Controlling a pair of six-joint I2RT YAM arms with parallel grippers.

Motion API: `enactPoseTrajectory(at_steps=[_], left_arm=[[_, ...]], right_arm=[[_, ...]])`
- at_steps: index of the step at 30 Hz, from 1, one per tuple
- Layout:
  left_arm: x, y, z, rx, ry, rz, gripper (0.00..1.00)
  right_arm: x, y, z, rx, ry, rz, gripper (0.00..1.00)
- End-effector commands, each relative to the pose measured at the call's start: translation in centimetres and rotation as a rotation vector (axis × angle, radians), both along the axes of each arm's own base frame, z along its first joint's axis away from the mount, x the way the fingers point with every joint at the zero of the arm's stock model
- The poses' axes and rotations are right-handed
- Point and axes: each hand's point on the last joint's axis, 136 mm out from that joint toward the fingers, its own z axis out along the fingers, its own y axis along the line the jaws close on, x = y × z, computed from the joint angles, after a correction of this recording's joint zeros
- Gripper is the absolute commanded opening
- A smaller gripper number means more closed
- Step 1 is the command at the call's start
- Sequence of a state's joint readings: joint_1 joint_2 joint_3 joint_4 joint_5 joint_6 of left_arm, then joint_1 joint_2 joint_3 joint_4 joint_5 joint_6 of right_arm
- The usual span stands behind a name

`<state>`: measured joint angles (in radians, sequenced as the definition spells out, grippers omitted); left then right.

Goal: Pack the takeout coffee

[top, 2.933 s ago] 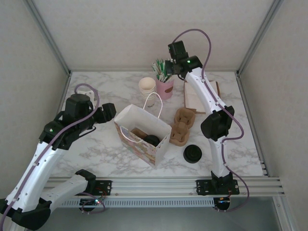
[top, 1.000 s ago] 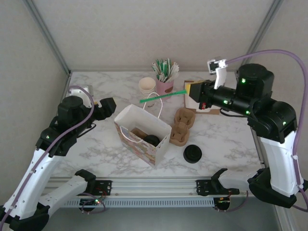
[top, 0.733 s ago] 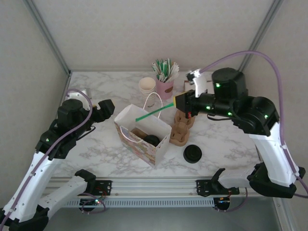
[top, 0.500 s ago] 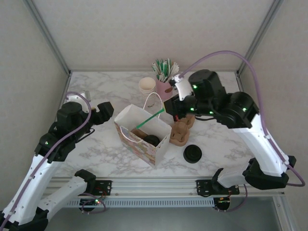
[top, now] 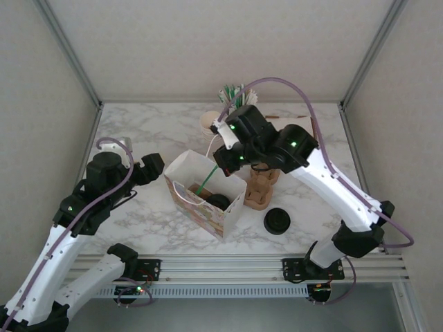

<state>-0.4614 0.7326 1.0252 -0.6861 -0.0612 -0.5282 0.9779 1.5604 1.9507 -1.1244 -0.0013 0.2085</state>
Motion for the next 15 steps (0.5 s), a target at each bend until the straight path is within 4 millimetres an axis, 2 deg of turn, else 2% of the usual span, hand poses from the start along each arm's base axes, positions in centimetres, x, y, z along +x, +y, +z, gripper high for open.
enactPoseTrajectory(at_steps=[1, 8, 15], left_arm=[[-0.5, -0.1, -0.3, -0.011, 0.009, -0.006, 0.86], [-0.4, -0.2, -0.8, -0.010, 0.019, -0.010, 0.86], [-0.5, -0.3, -1.0, -0.008, 0.025, -0.017, 0.84]], right_arm=[[-0.1, 1.7, -1.1, -0.003, 0.010, 0.038, 0.00], [0.3, 3.4, -3.8, -0.050, 0.047, 0.050, 0.00], [0.8, 4.2, -5.7, -0.118, 0.037, 0.041, 0.00]])
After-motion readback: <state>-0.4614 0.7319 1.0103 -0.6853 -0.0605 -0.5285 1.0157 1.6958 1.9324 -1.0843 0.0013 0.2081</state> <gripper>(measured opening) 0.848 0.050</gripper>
